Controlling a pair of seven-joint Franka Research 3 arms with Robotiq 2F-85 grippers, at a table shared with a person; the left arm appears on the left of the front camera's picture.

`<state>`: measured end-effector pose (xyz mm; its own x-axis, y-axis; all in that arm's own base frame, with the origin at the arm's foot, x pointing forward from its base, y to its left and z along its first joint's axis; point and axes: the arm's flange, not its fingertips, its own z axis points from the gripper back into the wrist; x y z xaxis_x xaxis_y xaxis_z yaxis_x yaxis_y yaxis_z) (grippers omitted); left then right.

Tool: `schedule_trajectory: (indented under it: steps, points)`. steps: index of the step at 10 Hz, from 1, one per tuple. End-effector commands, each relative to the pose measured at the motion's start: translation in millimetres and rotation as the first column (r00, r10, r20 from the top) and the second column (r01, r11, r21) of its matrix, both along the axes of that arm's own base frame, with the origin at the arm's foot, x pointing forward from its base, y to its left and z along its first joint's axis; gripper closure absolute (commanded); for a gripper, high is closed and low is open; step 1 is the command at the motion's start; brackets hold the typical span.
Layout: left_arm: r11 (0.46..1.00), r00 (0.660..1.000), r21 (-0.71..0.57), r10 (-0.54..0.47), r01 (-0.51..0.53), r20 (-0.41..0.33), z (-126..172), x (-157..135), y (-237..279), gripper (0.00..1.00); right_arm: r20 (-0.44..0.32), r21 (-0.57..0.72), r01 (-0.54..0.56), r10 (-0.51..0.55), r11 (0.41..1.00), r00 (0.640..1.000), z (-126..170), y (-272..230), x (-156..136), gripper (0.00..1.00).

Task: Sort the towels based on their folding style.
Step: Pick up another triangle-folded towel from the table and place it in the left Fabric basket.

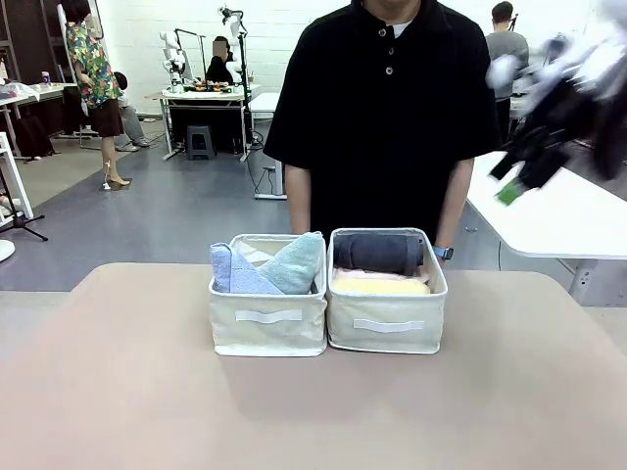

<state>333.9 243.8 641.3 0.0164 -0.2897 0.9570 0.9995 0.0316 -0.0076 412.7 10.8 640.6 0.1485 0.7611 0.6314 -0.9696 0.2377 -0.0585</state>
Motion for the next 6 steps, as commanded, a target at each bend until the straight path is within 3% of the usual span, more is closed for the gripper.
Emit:
schedule_trajectory:
  steps: [1,3,4,6]
  points:
    - [1.0,1.0,-0.008,0.001,-0.001,0.007,3,-2,4,0.0,-0.059,0.364,-0.039,0.065,0.93,0.996,-1,-101,-1,0.0]
    - [1.0,1.0,-0.008,0.001,-0.001,0.007,3,-2,4,0.0,-0.038,0.528,-0.037,0.068,0.849,0.997,-11,-168,-8,0.0]
    - [1.0,1.0,-0.008,0.001,-0.001,0.007,3,-2,4,0.0,-0.009,0.529,-0.108,0.132,0.842,0.991,-19,-191,-9,0.0]
    - [1.0,1.0,-0.008,0.001,-0.001,0.007,3,-2,4,0.0,0.004,0.576,-0.077,0.091,0.814,0.996,-30,-222,-9,0.0]
